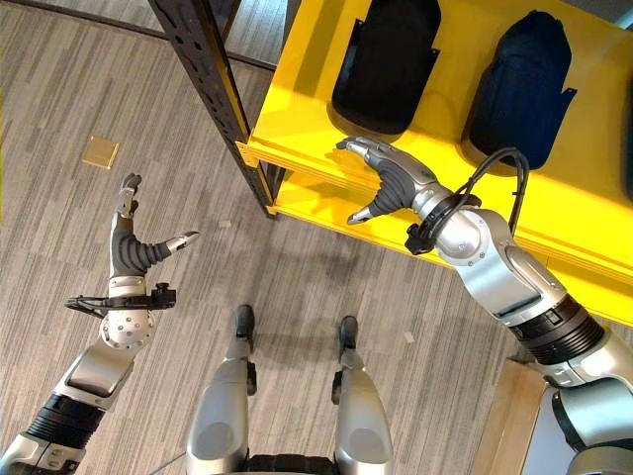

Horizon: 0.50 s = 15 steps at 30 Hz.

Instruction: Move parts from the plastic box to the shelf.

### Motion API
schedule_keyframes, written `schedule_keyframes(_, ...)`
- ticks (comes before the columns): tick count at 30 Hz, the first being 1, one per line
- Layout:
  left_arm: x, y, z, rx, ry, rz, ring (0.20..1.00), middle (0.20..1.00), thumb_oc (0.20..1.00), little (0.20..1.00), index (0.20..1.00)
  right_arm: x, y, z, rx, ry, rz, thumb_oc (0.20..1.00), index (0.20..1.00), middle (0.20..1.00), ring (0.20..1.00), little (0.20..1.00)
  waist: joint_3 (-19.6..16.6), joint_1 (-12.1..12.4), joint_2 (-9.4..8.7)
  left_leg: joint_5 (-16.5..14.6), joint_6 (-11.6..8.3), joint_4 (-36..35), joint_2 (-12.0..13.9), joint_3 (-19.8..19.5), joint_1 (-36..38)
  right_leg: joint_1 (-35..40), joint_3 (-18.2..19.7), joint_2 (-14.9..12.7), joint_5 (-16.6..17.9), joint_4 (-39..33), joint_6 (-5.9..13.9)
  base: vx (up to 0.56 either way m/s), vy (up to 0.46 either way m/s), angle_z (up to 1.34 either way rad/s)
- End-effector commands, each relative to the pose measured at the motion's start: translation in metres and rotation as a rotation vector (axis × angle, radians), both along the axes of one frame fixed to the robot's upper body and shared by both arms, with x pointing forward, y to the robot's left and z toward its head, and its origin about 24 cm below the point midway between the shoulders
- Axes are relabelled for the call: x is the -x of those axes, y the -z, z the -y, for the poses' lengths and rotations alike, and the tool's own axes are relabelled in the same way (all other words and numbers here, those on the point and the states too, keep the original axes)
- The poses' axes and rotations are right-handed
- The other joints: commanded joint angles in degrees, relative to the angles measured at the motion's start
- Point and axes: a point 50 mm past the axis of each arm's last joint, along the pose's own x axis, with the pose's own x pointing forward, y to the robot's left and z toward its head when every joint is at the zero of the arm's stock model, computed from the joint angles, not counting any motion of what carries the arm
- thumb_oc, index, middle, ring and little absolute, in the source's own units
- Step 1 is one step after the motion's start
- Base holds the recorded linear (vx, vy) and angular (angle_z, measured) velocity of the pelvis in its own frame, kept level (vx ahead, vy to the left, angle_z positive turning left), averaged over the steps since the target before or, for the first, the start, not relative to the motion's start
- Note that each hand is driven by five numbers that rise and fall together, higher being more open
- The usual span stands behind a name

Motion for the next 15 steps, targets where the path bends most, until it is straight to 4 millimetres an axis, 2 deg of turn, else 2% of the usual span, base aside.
schedule_keyframes(1,0.0071,-0.0011,-0.0042,-0.002,-0.004,0.025,1.000,1.000,1.000,1.000,1.000,0.0029,-0.0276,-0.0016,0.049,0.004,0.112,1.000,1.000,1.000,1.000,1.000,-3.19,-0.57,-0.44,-4.56,3.30,4.30,-3.41,0.24,-2.99,-1.03,-0.95,0.83,-7.88,8.45,-0.70,0.00,0.000,0.00)
schedule_keyframes(9,0.0080,-0.0004,-0.0044,0.001,-0.002,0.026,1.000,1.000,1.000,1.000,1.000,-0.0042,-0.0278,-0.0012,0.119,0.042,0.095,1.000,1.000,1.000,1.000,1.000,-2.05,-0.29,0.59,-4.60,3.50,5.30,-3.82,0.02,-4.18,-3.00,-1.33,0.60,-8.40,10.42,-1.10,0.00,0.000,0.00)
schedule_keyframes(15,0.0085,0.0003,-0.0056,-0.003,-0.015,0.028,1.000,1.000,1.000,1.000,1.000,-0.0024,-0.0295,-0.0057,0.149,0.015,0.077,1.000,1.000,1.000,1.000,1.000,-1.26,-0.35,1.15,-4.63,3.53,5.93,-3.81,0.04,-4.79,-4.08,-1.57,0.31,-8.63,11.65,-1.15,0.00,0.000,0.00)
